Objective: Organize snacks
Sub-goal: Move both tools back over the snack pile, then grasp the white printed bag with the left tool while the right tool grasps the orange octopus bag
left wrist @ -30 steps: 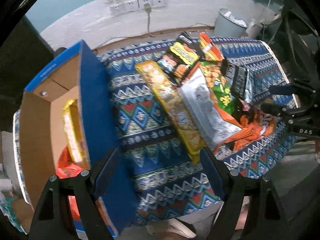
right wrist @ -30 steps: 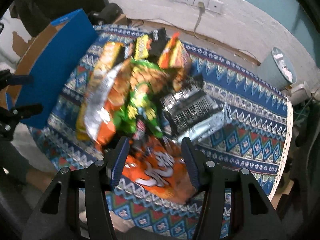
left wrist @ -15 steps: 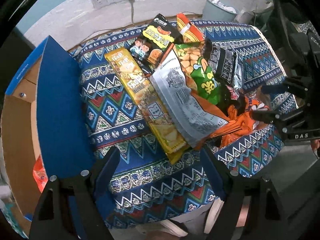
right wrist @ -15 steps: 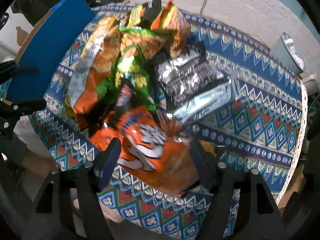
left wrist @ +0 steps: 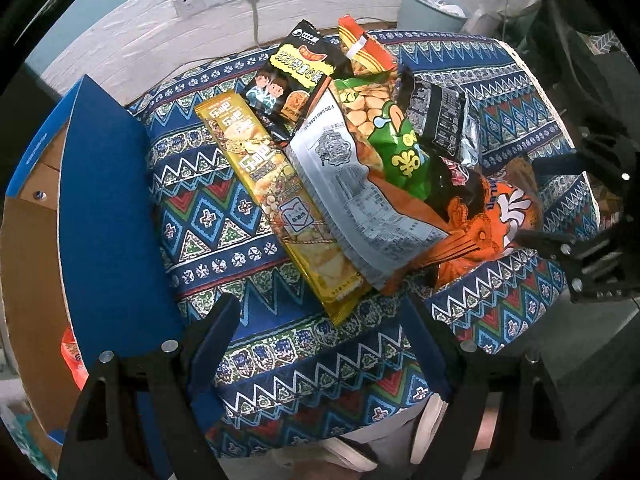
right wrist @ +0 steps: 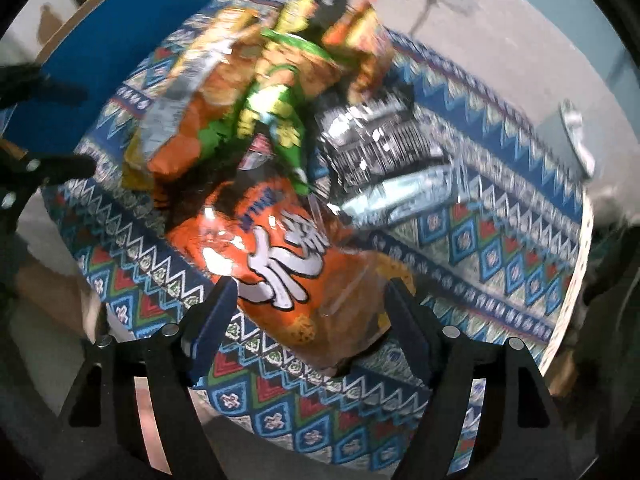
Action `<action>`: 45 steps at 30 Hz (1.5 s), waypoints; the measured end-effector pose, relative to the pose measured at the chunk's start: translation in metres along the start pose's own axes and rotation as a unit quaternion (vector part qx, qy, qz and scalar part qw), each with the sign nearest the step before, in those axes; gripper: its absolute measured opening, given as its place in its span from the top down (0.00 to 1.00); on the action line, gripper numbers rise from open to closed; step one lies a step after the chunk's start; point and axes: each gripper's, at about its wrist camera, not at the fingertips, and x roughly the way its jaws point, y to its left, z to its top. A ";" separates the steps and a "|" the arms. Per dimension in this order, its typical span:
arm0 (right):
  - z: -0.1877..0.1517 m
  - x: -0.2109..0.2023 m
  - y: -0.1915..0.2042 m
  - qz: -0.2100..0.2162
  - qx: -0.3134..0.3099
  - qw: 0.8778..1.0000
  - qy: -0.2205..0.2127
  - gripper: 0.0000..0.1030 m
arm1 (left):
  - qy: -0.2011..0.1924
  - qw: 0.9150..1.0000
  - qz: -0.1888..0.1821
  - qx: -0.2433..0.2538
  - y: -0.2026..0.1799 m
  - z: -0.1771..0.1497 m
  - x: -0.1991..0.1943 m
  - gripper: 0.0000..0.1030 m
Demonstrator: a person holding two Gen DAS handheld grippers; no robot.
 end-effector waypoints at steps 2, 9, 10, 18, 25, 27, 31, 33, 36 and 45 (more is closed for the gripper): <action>0.001 0.002 0.009 -0.009 -0.044 0.999 0.004 0.22 | 0.003 1.000 -0.003 -0.001 0.001 0.000 0.002 0.19; 0.005 0.021 0.029 -0.024 -0.105 0.994 0.018 0.22 | 0.006 1.000 0.001 0.015 -0.001 0.000 0.011 0.19; 0.005 0.024 0.033 -0.029 -0.118 0.992 0.019 0.22 | 0.009 1.000 0.001 0.014 0.000 0.000 0.014 0.19; 0.015 0.052 0.049 -0.060 -0.136 0.988 0.039 0.21 | 0.021 1.000 -0.010 -0.012 0.008 0.000 0.024 0.19; 0.018 0.045 0.037 -0.032 -0.086 0.996 0.021 0.31 | 0.022 0.999 -0.020 -0.033 0.014 0.006 0.026 0.19; 0.015 0.034 0.028 -0.021 -0.063 0.998 0.015 0.43 | 0.020 0.999 -0.023 -0.041 0.015 0.009 0.026 0.19; 0.013 0.024 0.010 0.011 -0.005 1.000 0.007 0.49 | 0.014 0.998 -0.034 -0.056 0.015 0.019 0.027 0.19; 0.009 0.021 0.004 0.020 0.021 1.000 0.005 0.49 | 0.013 0.997 -0.040 -0.067 0.016 0.025 0.028 0.19; 0.005 0.018 -0.006 0.040 0.072 0.997 0.001 0.50 | 0.010 0.995 -0.049 -0.084 0.017 0.032 0.031 0.19; -0.027 0.005 -0.041 0.051 0.136 0.989 0.008 0.51 | 0.013 0.984 -0.082 -0.158 0.025 0.056 0.044 0.19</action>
